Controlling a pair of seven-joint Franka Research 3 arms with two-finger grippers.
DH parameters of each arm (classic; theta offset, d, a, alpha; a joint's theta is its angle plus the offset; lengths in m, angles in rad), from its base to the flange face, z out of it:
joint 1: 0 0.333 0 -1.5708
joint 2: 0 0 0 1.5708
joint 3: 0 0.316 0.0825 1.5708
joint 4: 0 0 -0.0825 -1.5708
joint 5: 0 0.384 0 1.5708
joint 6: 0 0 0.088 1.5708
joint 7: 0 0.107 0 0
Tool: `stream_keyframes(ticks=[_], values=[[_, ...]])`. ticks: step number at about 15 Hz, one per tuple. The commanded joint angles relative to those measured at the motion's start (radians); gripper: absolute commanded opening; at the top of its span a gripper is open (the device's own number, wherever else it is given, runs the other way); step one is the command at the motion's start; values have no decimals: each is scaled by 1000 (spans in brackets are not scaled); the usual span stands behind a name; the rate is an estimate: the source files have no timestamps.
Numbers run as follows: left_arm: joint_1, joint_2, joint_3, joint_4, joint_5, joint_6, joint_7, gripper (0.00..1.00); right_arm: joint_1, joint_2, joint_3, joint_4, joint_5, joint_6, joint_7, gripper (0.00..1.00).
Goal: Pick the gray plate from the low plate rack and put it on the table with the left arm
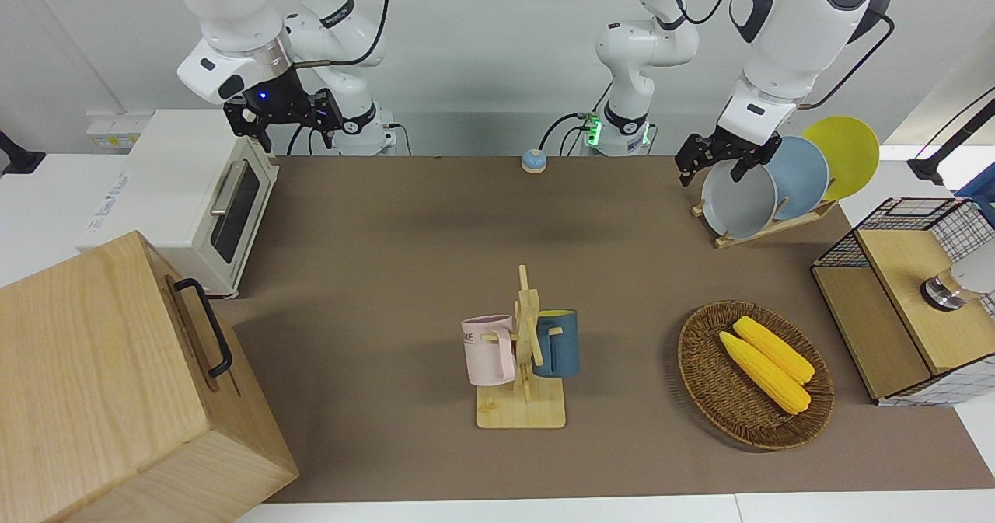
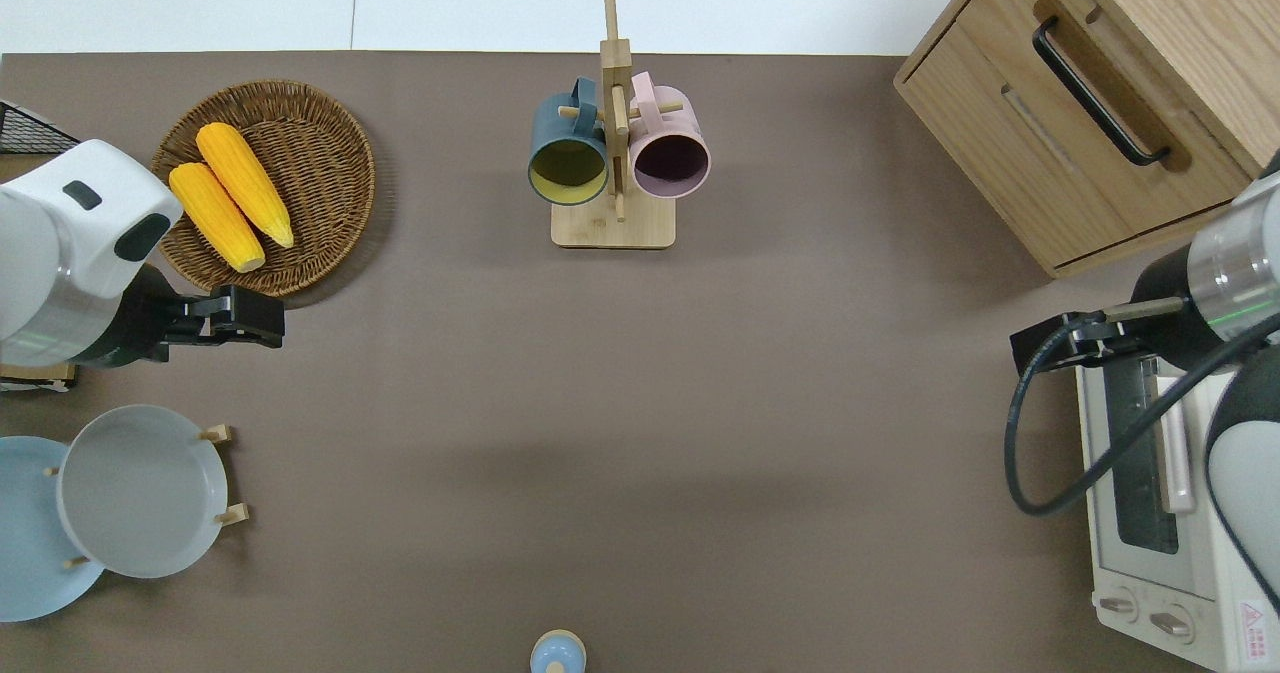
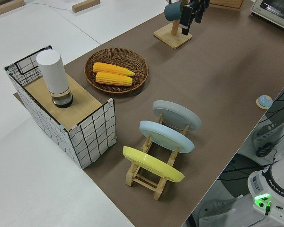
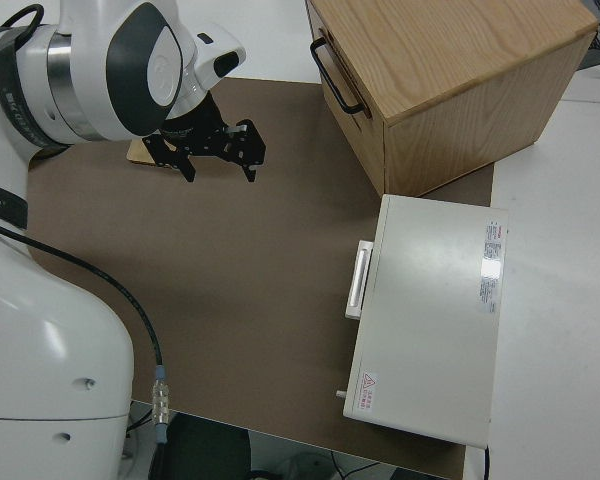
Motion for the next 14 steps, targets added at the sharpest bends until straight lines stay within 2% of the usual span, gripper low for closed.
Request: stream_keyframes(ticks=[1, 4, 8, 14], values=[[9, 12, -2, 25, 10, -7, 0, 995, -23, -2, 21, 7, -5, -11, 12, 983], [12, 10, 2, 25, 15, -9, -2, 995, -23, -2, 21, 7, -5, -11, 12, 983], [12, -3, 4, 12, 76, -15, 6, 995, -23, -2, 21, 7, -5, -12, 12, 983], [9, -85, 5, -114, 306, -33, 12, 995, -23, -4, 21, 7, -5, -11, 12, 983]])
